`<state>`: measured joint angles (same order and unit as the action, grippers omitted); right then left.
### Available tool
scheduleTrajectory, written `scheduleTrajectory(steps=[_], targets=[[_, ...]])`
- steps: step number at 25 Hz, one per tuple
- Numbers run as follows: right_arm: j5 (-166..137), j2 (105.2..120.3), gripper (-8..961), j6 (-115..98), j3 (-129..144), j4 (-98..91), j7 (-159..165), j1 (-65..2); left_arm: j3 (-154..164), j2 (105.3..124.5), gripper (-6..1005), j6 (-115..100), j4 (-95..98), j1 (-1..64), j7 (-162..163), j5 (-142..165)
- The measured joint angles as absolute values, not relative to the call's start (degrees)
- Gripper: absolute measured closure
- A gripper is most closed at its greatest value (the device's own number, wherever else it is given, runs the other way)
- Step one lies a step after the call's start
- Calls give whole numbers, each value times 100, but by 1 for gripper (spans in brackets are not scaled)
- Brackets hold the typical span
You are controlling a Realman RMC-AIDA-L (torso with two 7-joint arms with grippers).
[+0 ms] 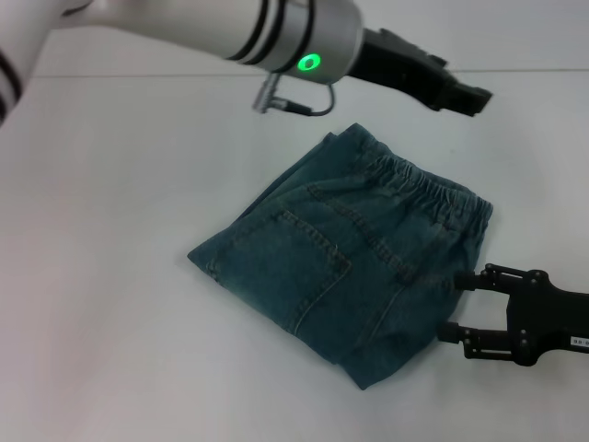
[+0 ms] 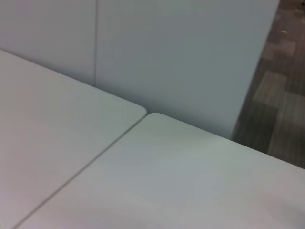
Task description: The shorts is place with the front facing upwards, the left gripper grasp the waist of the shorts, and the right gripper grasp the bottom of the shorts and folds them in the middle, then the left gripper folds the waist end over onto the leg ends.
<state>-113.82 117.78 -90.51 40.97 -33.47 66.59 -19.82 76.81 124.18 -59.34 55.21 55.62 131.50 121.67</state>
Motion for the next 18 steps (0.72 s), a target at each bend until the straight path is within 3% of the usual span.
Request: scheduleTrajectory(steps=[11, 15, 18], targets=[[-11565, 11723, 101, -9074, 4035, -3638, 7189, -2036, 6500, 12392, 90, -7327, 6716, 3501, 11270, 10933], [-11661, 11757, 101, -9213, 4019, -3982, 7458, -1982, 5429, 12333, 90, -8261, 6472, 3069, 10578, 10830], [-11694, 11764, 101, -9314, 4007, -4218, 7641, -1917, 4940, 12127, 89, -8817, 6065, 2787, 10094, 10867]])
